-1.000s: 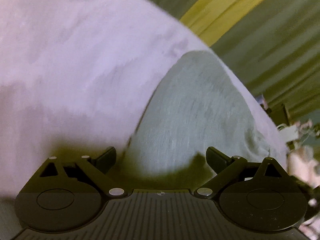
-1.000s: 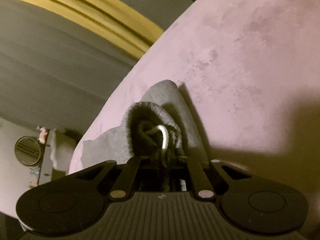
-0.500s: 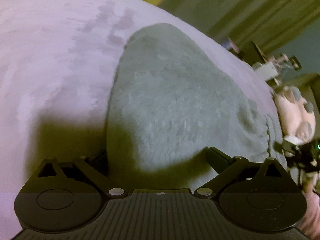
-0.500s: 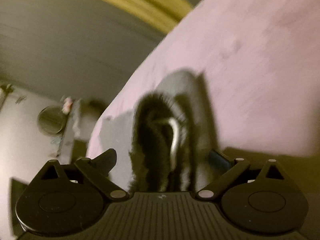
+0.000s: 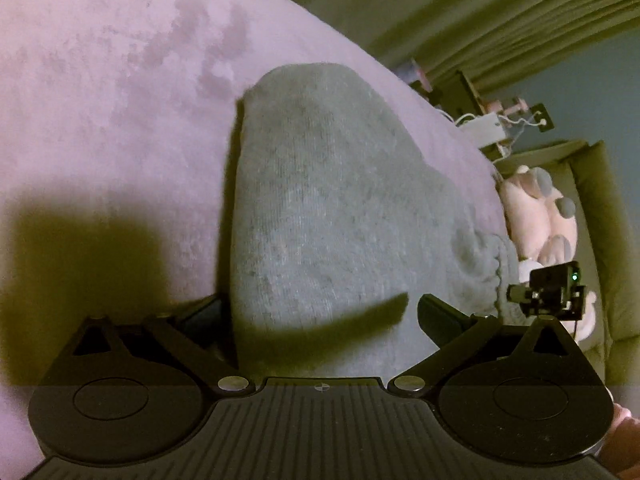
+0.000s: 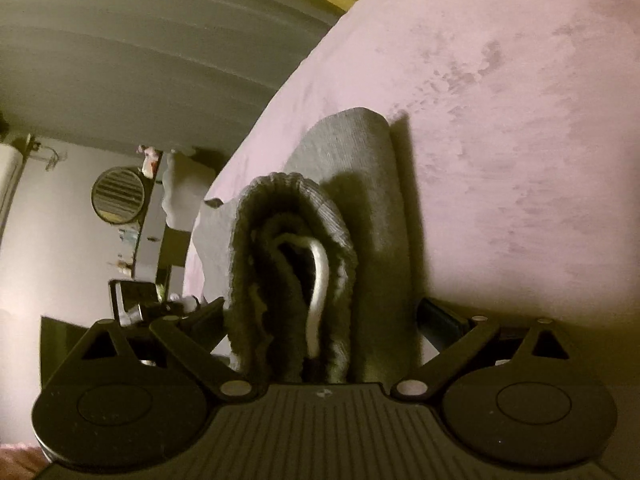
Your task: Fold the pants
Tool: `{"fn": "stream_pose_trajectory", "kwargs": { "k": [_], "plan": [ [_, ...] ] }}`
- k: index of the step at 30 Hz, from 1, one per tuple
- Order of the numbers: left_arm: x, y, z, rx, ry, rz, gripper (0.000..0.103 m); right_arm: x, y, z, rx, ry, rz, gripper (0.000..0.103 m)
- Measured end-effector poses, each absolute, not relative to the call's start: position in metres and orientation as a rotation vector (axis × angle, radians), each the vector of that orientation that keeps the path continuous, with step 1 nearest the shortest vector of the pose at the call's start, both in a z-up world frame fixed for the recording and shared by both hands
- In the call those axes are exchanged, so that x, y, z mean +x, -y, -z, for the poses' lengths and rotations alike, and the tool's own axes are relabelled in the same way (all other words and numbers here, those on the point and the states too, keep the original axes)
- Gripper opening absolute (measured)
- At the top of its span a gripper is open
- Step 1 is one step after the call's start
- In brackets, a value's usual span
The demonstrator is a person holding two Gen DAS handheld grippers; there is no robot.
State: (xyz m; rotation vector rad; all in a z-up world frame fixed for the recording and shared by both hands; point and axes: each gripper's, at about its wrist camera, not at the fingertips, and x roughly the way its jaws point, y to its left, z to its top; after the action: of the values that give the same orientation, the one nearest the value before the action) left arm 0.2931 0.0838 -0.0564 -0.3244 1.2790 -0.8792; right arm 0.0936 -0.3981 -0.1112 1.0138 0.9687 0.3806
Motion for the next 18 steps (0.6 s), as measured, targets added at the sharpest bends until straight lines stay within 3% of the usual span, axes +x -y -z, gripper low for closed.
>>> {"fn": "stream_pose_trajectory", "kwargs": {
  "k": [9, 11, 12, 13, 17, 18],
  "plan": [
    [0.292, -0.062, 0.059, -0.367, -1.221, 0.986, 0.103, 0.104, 0.374, 0.106, 0.923, -0.97, -0.424, 0.099],
    [0.294, -0.063, 0.067, -0.378, -1.218, 0.989, 0.103, 0.108, 0.368, 0.105, 0.934, -0.966, -0.403, 0.092],
    [0.295, -0.061, 0.069, -0.367, -1.223, 0.99, 0.103, 0.111, 0.366, 0.107, 0.946, -0.972, -0.382, 0.078],
    [0.296, -0.059, 0.067, -0.355, -1.226, 0.988, 0.103, 0.107, 0.368, 0.109, 0.96, -0.97, -0.372, 0.073],
    [0.285, -0.038, 0.056, -0.291, -1.215, 0.85, 0.103, 0.11, 0.356, 0.109, 0.947, -0.956, -0.304, 0.07],
    [0.277, -0.03, 0.05, -0.246, -1.189, 0.809, 0.097, 0.11, 0.349, 0.103, 0.911, -0.961, -0.277, 0.065]
  ]
}}
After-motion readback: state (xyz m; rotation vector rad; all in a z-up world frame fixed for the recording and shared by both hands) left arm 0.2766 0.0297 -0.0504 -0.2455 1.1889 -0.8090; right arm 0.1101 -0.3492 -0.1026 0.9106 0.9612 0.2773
